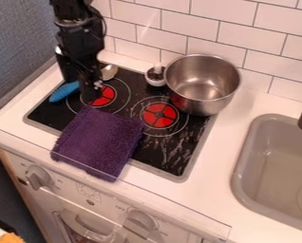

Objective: Move the purple cloth to the bottom right of the stove

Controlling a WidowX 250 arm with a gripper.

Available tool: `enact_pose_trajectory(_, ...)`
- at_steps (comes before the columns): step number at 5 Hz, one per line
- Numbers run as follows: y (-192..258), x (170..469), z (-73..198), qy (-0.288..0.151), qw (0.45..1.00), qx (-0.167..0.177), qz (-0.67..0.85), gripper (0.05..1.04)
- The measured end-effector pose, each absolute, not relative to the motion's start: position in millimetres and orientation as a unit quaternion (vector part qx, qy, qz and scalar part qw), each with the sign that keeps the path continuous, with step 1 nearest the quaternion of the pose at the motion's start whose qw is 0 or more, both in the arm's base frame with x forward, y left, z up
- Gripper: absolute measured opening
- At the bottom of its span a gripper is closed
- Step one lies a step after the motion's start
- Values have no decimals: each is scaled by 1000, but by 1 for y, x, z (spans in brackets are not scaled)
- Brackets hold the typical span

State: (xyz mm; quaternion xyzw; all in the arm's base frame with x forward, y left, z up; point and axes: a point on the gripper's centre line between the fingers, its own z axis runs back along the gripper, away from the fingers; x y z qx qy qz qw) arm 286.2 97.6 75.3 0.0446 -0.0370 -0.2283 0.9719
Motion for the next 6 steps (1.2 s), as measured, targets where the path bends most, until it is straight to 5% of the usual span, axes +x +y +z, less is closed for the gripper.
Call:
enact_pose_trajectory(2,56,264,51,-11,966,39,-254,1001)
enact_pose_trajectory(6,61,259,13,-22,967,50,-247,1002)
